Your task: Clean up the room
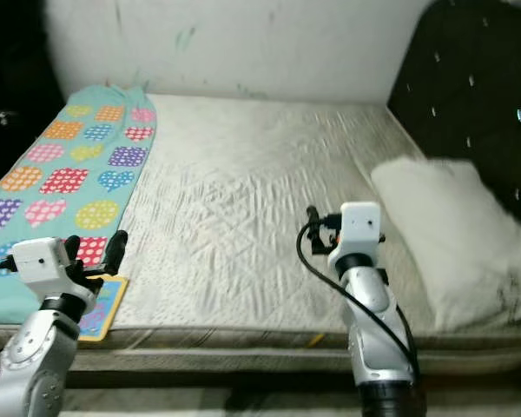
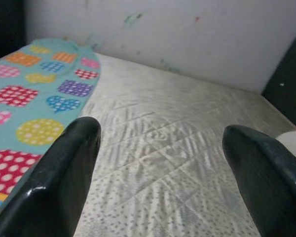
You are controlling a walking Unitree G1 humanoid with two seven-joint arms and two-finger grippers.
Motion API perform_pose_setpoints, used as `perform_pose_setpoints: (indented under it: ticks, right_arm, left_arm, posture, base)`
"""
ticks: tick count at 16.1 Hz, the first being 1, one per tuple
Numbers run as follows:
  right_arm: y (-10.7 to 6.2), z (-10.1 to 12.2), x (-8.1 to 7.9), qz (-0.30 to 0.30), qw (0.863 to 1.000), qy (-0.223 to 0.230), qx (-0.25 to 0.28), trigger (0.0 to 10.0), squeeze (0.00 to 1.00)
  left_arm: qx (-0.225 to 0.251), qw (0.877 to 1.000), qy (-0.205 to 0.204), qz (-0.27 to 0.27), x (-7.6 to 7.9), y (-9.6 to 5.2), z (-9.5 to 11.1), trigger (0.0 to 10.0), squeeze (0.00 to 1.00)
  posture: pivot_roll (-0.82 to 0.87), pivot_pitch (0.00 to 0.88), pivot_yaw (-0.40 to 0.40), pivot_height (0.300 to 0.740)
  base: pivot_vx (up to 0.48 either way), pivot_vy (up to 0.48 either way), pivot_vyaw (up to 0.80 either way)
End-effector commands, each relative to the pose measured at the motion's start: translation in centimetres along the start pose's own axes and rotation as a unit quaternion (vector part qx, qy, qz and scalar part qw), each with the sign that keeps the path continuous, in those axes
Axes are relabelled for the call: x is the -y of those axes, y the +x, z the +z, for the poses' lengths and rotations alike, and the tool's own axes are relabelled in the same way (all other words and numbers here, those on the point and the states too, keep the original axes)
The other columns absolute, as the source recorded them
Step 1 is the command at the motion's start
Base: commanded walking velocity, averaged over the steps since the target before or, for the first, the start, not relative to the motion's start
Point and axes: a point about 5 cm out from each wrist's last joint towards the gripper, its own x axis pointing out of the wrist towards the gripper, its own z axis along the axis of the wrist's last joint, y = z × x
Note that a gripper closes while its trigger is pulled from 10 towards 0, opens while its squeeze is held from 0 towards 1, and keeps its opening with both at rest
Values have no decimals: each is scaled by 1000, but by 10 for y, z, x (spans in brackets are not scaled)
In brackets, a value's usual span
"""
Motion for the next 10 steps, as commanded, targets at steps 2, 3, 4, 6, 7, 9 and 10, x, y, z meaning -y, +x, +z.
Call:
perform_pose_setpoints:
  ticks: [2,3,4,6,7,9,10]
  right_arm:
    - [-2,-2,7,-10,1000,-8,-9,10000,0]
    - [-2,-3,7,-11,1000,-14,-10,10000,0]
    - [-2,-3,7,-10,1000,-13,-11,10000,0]
    - [-3,-4,6,-8,1000,-14,-13,10000,0]
    - [-4,-5,5,-5,1000,-13,-16,10000,0]
    - [-4,-5,4,0,1000,-15,-17,10000,0]
    - [-4,-5,4,1,1000,-15,-17,10000,0]
  left_arm:
    - [-4,1000,1,-9,4,-1,-1,10000,0]
    - [-5,1000,0,-10,4,-1,-1,10000,0]
    - [-5,1000,0,-10,4,-1,-1,10000,0]
    - [-5,1000,2,-11,4,-2,-1,10000,0]
    - [-6,1000,3,-11,4,-3,-1,10000,0]
    - [-7,1000,5,-13,4,-3,-2,10000,0]
    - [-6,1000,7,-14,4,-3,-1,10000,0]
  posture:
    - [3,10,-24,740]
    - [3,11,-25,740]
    - [3,13,-24,740]
    - [3,15,-25,740]
    - [2,16,-24,740]
    - [2,16,-24,740]
    - [2,17,-23,740]
  base:
    - [0,480,0]
    - [0,480,0]
    - [0,480,0]
    - [0,480,0]
    - [0,476,0]
    - [0,474,0]
    - [0,240,0]
